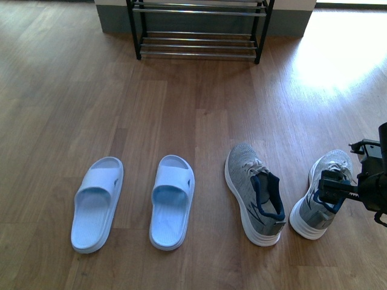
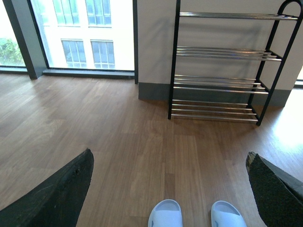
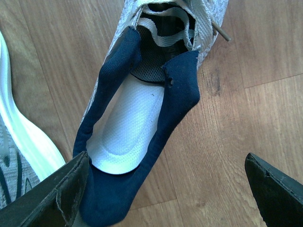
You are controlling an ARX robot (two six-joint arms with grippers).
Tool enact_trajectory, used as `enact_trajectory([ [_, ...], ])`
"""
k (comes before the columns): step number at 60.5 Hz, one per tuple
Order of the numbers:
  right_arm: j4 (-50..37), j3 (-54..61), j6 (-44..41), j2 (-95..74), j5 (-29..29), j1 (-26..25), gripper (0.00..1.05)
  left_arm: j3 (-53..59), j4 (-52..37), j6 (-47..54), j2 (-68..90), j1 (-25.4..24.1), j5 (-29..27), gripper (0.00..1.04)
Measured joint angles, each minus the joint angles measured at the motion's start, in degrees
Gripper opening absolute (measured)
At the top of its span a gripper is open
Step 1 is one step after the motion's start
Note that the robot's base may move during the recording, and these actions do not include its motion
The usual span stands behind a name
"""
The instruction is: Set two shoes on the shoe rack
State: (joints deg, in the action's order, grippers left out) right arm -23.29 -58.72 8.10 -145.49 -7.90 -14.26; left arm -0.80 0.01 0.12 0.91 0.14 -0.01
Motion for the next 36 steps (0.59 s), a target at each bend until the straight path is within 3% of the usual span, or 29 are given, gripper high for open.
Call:
enact_trajectory([
  [36,3.19,-12.72,-1.44,-11.61,3.13,-3.41,0.96,0.0,0.0,0.0,0.0,0.0,0.0,0.95],
])
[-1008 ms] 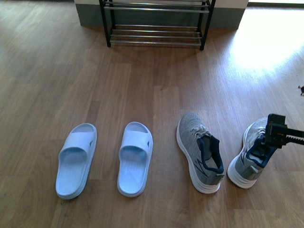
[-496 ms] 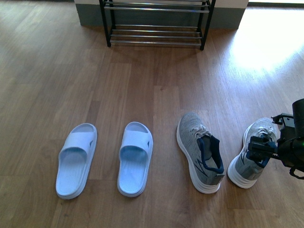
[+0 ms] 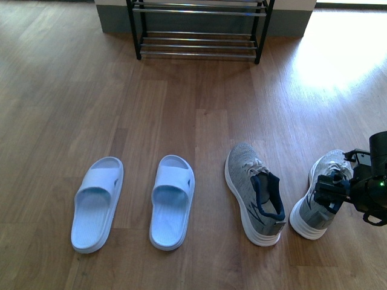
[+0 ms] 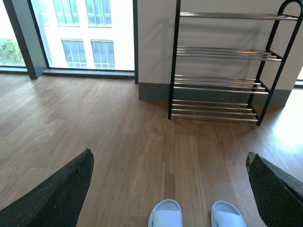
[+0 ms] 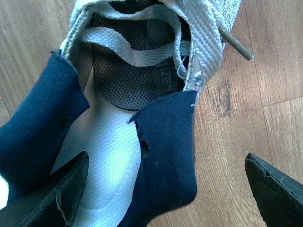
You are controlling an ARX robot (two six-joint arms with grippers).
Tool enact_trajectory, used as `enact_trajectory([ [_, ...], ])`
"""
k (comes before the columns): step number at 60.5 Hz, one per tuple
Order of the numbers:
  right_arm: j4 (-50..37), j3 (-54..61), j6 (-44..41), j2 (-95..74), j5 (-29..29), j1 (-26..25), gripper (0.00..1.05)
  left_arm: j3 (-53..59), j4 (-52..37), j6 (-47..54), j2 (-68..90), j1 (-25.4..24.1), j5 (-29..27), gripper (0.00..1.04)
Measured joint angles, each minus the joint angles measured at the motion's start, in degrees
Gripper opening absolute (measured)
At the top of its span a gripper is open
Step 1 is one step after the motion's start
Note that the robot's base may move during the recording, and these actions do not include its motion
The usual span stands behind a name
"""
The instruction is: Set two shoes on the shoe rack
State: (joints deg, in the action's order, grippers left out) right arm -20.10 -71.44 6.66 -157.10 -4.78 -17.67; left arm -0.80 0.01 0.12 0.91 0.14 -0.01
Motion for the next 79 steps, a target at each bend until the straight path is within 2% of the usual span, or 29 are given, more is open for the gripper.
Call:
enact_trajectory([
  [12,-0.76,-0.76,0.02,-1.46,1.86,-0.85,0.95,0.0,0.0,0.0,0.0,0.0,0.0,0.95],
  [17,-1.18,-0.74,0.0,-1.62,2.38,-1.01,0.83,0.0,0.0,0.0,0.0,0.0,0.0,0.95],
  [31,-3.76,0.9,-0.44,-1.68,5.49,-2.29,0.33,0.0,0.0,0.0,0.0,0.0,0.0,0.95],
  [44,-5.22,2.82,-1.36,-1.14,6.51,-2.38,0.02,0.0,0.0,0.0,0.0,0.0,0.0,0.95],
  [63,-10.16,10.67,-2.91,3.43,9.33,-2.49,0.01,0.0,0.0,0.0,0.0,0.0,0.0,0.95],
  [79,-16.63,24.52,-3.93,19.41,12.04,-3.06,0.01,0.0,0.0,0.0,0.0,0.0,0.0,0.95],
])
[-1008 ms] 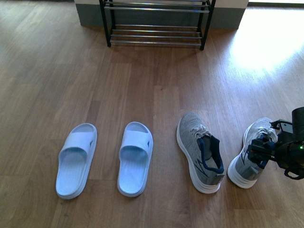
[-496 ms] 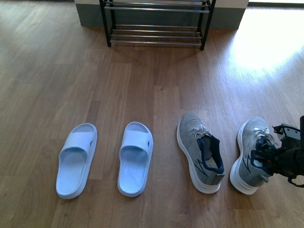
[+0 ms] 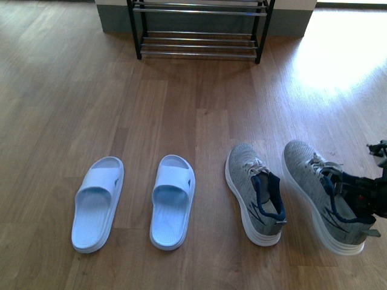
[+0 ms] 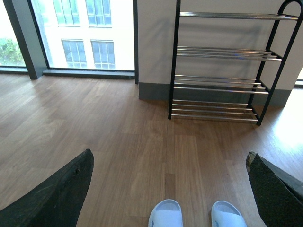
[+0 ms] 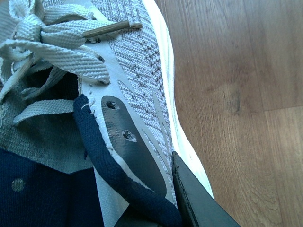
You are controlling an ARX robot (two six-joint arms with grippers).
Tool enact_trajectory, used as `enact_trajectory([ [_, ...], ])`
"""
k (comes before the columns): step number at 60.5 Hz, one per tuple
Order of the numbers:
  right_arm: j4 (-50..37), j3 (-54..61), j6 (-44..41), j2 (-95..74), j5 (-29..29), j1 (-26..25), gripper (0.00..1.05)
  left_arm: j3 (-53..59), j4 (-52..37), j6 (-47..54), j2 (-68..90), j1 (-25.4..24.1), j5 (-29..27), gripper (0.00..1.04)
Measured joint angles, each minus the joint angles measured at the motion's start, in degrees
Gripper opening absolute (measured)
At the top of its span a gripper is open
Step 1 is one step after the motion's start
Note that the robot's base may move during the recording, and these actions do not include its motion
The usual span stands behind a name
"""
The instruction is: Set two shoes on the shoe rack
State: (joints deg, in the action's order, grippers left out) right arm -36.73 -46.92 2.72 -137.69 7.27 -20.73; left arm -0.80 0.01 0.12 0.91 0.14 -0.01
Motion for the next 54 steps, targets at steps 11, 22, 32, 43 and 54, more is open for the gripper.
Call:
enact_trajectory([
  [11,-0.76,9.88,-0.85,14.03,1.81,-1.6,0.01,0.0,0.0,0.0,0.0,0.0,0.0,0.95],
  [22,3.61,18.16,-1.51,31.32,4.11,-3.78,0.01,0.0,0.0,0.0,0.0,0.0,0.0,0.95],
  [32,11.19,22.51,-2.6,48.59,7.26,-5.81,0.01,0.0,0.0,0.0,0.0,0.0,0.0,0.95],
  [43,22.03,24.85,-2.75,69.7,10.34,-8.33,0.01,0.0,0.0,0.0,0.0,0.0,0.0,0.95],
  [54,24.2,26.45,-2.75,75.73,10.67,-9.33,0.01,0.0,0.0,0.0,0.0,0.0,0.0,0.95],
])
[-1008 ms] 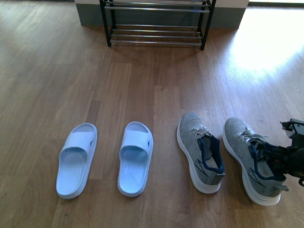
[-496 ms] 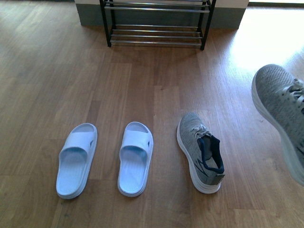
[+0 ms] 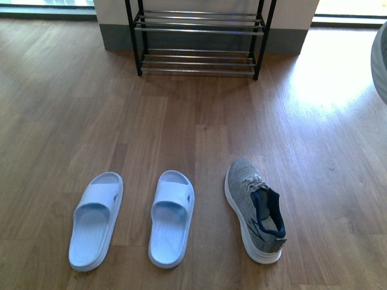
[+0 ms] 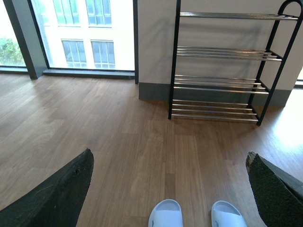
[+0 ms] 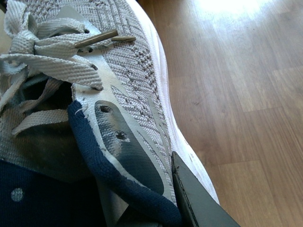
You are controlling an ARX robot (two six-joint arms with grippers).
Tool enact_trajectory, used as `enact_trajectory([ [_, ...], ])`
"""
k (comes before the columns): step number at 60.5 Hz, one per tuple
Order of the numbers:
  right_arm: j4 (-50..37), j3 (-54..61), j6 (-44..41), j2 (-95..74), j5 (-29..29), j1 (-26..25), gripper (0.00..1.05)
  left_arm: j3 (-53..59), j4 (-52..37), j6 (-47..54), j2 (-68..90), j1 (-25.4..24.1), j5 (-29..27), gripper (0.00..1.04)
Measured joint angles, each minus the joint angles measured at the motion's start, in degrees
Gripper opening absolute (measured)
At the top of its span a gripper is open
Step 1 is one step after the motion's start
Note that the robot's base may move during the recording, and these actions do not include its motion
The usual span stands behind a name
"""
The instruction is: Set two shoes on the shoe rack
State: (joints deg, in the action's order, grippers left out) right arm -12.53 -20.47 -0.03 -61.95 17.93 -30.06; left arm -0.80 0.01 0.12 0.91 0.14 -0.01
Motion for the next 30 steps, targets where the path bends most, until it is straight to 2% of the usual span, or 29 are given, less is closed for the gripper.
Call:
enact_trajectory([
  [30,0.04,0.31,0.0,0.0,-0.02,0.0,0.01,0.0,0.0,0.0,0.0,0.0,0.0,0.95],
])
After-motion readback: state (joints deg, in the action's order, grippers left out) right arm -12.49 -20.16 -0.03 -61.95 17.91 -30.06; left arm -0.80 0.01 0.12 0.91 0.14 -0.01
